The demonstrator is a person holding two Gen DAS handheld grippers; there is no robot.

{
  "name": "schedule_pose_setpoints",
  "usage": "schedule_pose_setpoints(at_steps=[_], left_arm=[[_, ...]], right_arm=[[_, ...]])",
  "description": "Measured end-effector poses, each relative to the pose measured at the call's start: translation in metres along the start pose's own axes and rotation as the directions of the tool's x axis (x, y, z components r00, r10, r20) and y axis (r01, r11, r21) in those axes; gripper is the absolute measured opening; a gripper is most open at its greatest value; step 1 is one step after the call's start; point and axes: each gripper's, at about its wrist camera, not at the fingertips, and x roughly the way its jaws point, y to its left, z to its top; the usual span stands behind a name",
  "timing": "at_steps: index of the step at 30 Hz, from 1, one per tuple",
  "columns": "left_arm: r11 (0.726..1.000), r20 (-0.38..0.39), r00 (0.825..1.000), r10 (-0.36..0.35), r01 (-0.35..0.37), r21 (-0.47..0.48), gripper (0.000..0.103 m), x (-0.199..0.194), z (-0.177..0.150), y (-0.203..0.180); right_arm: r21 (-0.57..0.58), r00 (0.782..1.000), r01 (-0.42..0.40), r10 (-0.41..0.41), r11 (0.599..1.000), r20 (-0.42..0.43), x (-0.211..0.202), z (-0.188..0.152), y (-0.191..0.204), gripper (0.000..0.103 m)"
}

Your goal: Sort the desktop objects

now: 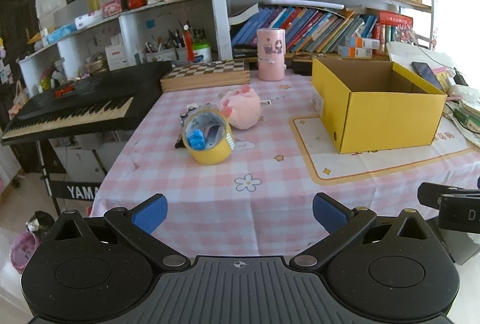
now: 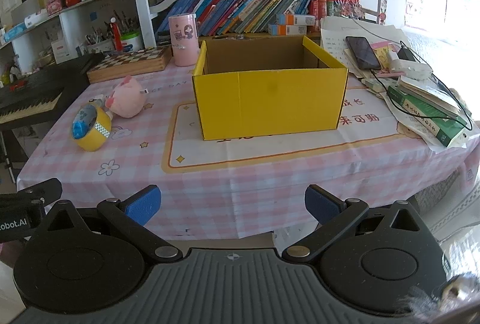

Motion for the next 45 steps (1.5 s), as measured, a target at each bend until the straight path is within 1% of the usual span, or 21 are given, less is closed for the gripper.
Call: schedule_pose_setpoints(at_steps=[11, 18, 31, 45], left_arm=[[1.000, -0.005, 1.000, 0.002, -0.002, -0.005, 0.103, -0.001, -0.001, 0.003], [1.000, -0.005, 1.000, 0.005, -0.005, -0.006, 0.103, -0.001, -0.001, 0.005], [1.000, 0.004, 1.000, 0.006, -0.006, -0.006, 0.103, 0.000, 0.000, 0.013], [1.000, 0.016, 1.000, 0.010, -0.009, -0.017, 0.103, 0.002, -0.001, 0.024]], right_arm=[[-0.040, 1.000, -0.008, 0.008, 0.999, 0.005, 0.000, 0.001, 0.007, 0.099], [-0.062, 1.000, 0.022, -0.023, 0.998, -0.005, 0.003, 0.002, 0.012, 0.099], [-0.064, 1.000, -0.017, 0.017, 0.998, -0.001, 0.003, 0.002, 0.019, 0.100], [-0.085, 1.000, -0.019, 0.019, 0.996, 0.000, 0.005, 0.004, 0.031, 0.101]])
